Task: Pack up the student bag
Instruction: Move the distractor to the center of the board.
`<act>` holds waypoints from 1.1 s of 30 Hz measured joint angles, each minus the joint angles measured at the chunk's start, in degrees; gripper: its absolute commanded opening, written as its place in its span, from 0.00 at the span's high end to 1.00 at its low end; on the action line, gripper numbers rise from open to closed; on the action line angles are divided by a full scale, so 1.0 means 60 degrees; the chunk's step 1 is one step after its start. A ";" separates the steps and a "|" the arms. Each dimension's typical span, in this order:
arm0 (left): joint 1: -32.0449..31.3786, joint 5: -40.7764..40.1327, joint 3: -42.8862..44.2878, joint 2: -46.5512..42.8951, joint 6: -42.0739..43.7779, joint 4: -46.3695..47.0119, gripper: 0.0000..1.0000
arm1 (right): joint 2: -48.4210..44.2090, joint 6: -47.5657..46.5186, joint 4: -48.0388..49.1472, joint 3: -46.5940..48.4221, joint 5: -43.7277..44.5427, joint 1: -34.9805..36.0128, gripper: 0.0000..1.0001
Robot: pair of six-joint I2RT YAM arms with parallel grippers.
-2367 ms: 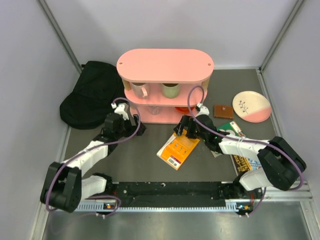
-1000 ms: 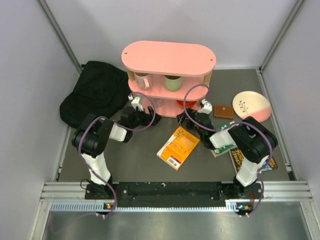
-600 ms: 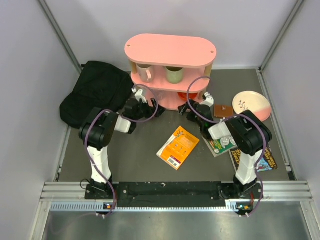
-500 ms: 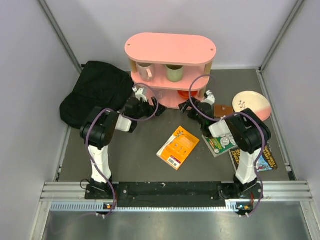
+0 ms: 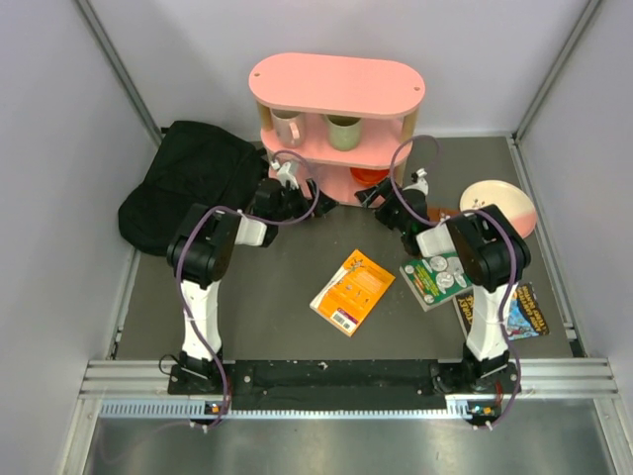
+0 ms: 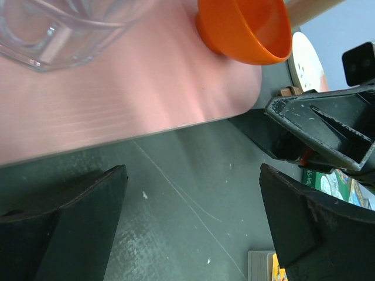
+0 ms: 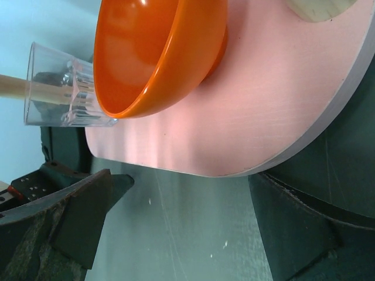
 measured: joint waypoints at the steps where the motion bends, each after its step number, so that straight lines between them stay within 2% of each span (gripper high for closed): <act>1: 0.0000 0.0055 0.0127 0.0047 -0.0022 -0.0084 0.01 | 0.0073 0.0109 -0.0033 0.0109 -0.0098 -0.0047 0.01; 13: -0.0011 0.0896 0.1078 0.0754 -0.0648 -0.0273 0.01 | 0.0710 0.0681 -0.1137 0.1588 -0.0688 -0.0426 0.01; 22: -0.0018 0.1344 0.1147 0.0827 -0.0780 -0.0273 0.01 | 0.1224 0.1060 -0.1545 0.2466 -0.1213 -0.0856 0.01; 33: -0.0073 0.1392 -0.0033 0.0175 -0.0455 -0.0219 0.01 | 0.1381 0.1107 -0.1894 0.2856 -0.1530 -0.1031 0.01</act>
